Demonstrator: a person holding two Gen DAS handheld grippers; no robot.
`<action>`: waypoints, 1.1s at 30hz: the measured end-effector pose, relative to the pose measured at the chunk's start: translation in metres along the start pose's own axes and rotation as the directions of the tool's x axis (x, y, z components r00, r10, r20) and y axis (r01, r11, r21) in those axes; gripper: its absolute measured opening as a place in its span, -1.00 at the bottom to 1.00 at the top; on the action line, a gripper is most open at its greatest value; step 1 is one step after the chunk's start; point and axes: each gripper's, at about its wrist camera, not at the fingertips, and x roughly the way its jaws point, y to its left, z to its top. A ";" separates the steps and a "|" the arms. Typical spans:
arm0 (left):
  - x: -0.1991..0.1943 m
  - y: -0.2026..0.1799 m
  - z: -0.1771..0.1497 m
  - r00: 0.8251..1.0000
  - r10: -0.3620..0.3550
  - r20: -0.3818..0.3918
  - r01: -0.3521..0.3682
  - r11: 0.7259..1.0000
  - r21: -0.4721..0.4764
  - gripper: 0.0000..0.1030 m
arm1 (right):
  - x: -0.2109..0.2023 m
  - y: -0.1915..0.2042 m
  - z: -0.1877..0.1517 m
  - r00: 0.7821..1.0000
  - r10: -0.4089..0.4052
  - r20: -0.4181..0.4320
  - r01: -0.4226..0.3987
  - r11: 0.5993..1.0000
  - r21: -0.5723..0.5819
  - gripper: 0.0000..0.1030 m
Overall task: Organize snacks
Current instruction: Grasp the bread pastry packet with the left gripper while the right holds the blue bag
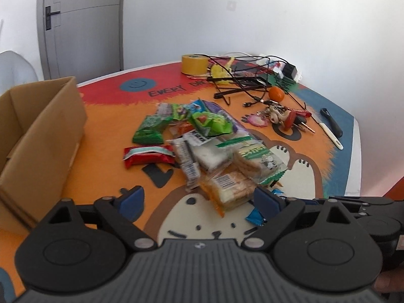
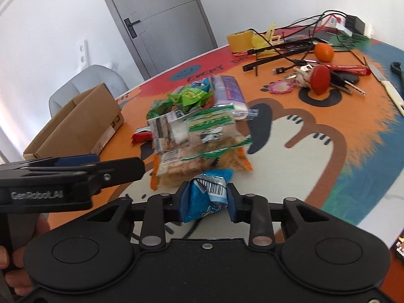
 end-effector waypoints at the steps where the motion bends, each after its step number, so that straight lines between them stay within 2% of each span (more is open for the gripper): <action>1: 0.003 -0.003 0.001 1.000 -0.004 -0.003 0.004 1.000 0.004 0.82 | -0.001 -0.002 0.001 1.000 -0.001 0.001 0.001 1.000 0.001 -0.39; 11: 0.024 -0.025 0.009 1.000 -0.029 -0.006 0.029 0.998 0.049 0.82 | -0.008 -0.029 0.005 1.000 -0.014 0.018 0.014 0.999 0.034 -0.42; 18: 0.041 -0.027 0.010 0.998 -0.059 -0.020 0.060 0.996 0.062 0.52 | -0.011 -0.036 0.005 0.999 -0.034 0.032 0.032 0.998 0.048 -0.42; 21: 0.045 -0.029 0.008 0.996 -0.088 -0.016 0.089 0.993 0.075 0.49 | -0.013 -0.038 0.005 0.999 -0.039 0.035 0.037 0.998 0.054 -0.42; 26: 0.055 -0.036 0.000 0.993 -0.103 -0.062 0.110 0.986 0.124 0.44 | -0.016 -0.040 0.003 0.998 -0.049 0.037 0.047 0.997 0.058 -0.41; 28: 0.056 -0.037 -0.005 0.993 -0.097 -0.062 0.105 0.986 0.127 0.32 | -0.017 -0.039 0.002 0.998 -0.055 0.040 0.053 0.997 0.052 -0.41; 31: 0.052 -0.040 -0.009 0.996 -0.063 -0.060 0.072 0.985 0.155 0.05 | -0.017 -0.035 0.001 0.997 -0.059 0.042 0.058 0.998 0.038 -0.41; 33: 0.048 -0.037 -0.010 0.995 -0.067 -0.068 0.077 0.986 0.151 -0.25 | -0.017 -0.032 0.000 0.998 -0.050 0.038 0.049 0.998 0.032 -0.41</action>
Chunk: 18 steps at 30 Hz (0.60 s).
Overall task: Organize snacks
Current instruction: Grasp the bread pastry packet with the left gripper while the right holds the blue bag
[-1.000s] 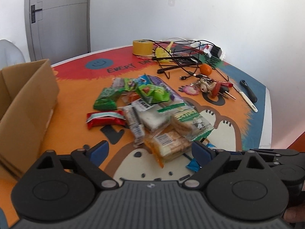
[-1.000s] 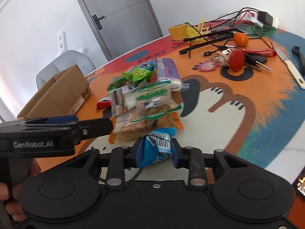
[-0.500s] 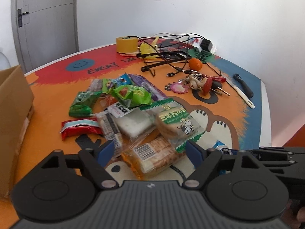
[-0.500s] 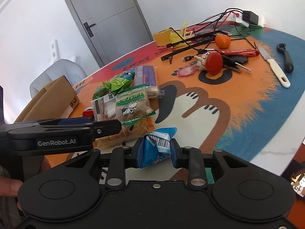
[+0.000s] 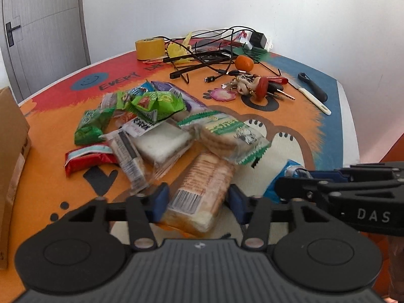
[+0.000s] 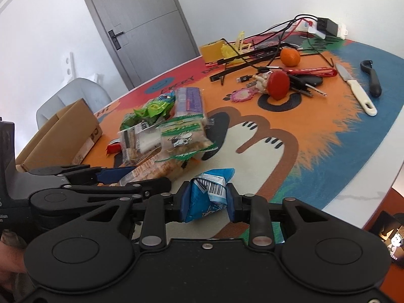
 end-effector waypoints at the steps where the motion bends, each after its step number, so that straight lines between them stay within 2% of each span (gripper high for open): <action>1: -0.002 0.002 -0.001 1.000 -0.005 -0.004 0.005 1.000 -0.006 -0.28 | 0.000 0.002 0.000 1.000 0.005 -0.002 -0.005 1.000 -0.003 -0.41; 3: -0.007 0.006 -0.002 1.000 -0.022 -0.012 0.021 0.999 -0.024 -0.33 | 0.001 0.005 0.000 1.000 0.014 -0.003 -0.014 1.000 -0.009 -0.42; 18: -0.052 0.032 0.002 0.998 0.034 0.044 -0.031 0.997 -0.070 -0.36 | 0.002 0.047 0.009 0.996 0.087 0.017 -0.086 0.994 -0.059 -0.42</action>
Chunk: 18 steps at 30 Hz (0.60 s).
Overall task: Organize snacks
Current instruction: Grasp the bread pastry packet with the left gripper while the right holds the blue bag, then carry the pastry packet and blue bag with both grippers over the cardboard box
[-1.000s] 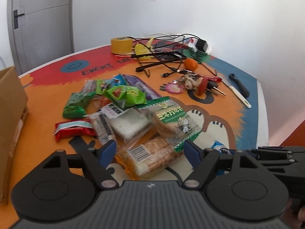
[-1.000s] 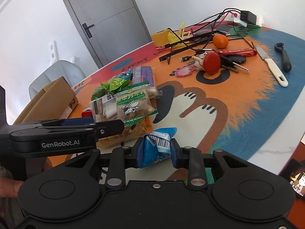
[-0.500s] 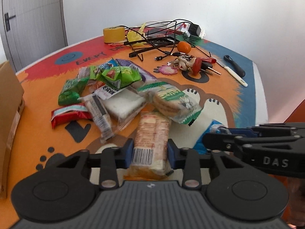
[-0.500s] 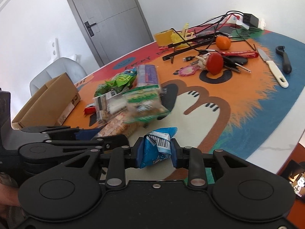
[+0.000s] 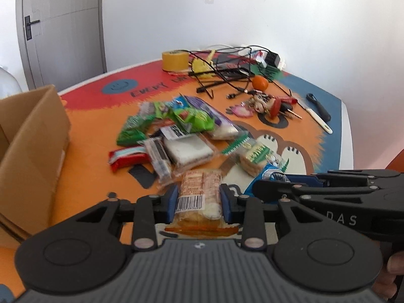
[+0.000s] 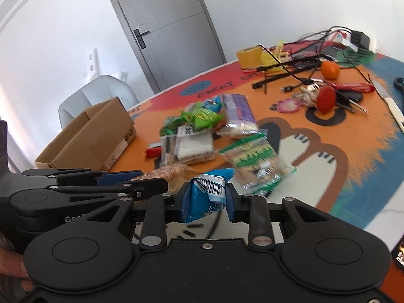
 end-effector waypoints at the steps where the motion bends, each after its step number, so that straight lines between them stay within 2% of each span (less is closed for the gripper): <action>1: -0.002 0.002 0.001 1.000 0.002 0.000 -0.002 1.000 -0.002 -0.36 | 0.001 0.003 0.001 1.000 0.000 0.002 0.000 1.000 -0.002 -0.42; 6: -0.011 0.011 0.004 1.000 0.005 0.007 -0.004 1.000 -0.011 -0.37 | 0.001 0.013 0.007 1.000 0.007 0.012 -0.007 1.000 -0.013 -0.42; 16: 0.020 0.011 -0.016 0.989 0.018 -0.150 -0.020 1.000 -0.012 -0.31 | 0.009 0.012 0.000 1.000 -0.009 -0.021 0.009 1.000 0.002 -0.42; 18: 0.021 0.011 -0.018 0.989 0.021 -0.143 -0.022 1.000 -0.002 -0.31 | 0.010 0.011 -0.001 1.000 -0.010 -0.026 0.010 1.000 0.005 -0.42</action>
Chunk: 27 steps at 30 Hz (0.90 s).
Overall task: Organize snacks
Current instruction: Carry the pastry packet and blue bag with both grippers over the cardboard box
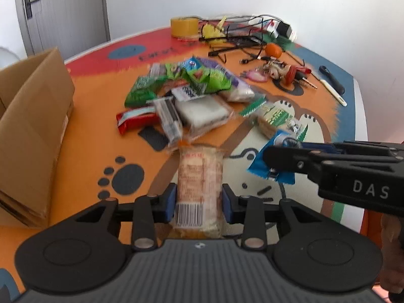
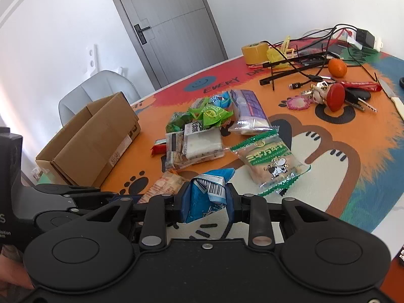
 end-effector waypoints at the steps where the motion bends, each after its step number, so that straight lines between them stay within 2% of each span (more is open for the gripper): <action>1: 0.000 0.000 0.000 1.000 -0.002 -0.001 0.002 1.000 0.004 -0.31 | 0.000 0.000 0.000 1.000 0.000 0.000 0.000 1.000 0.000 -0.42; 5: -0.002 0.003 0.004 1.000 -0.010 -0.004 0.010 1.000 0.002 -0.34 | -0.001 0.002 0.003 1.000 0.007 0.005 -0.007 1.000 0.001 -0.42; 15: -0.039 0.014 0.031 0.996 0.014 0.086 -0.015 1.000 0.007 -0.34 | -0.004 0.017 0.028 0.999 0.034 0.021 -0.033 0.999 -0.021 -0.42; 19: -0.053 0.027 0.044 0.993 0.034 0.109 -0.034 0.999 -0.005 -0.34 | 0.003 0.028 0.043 0.999 0.036 -0.023 -0.037 0.999 -0.034 -0.42; 27: -0.077 0.062 0.061 0.994 0.036 0.102 -0.032 0.999 -0.040 -0.34 | 0.021 0.047 0.072 0.989 0.032 -0.145 -0.034 0.999 -0.013 -0.42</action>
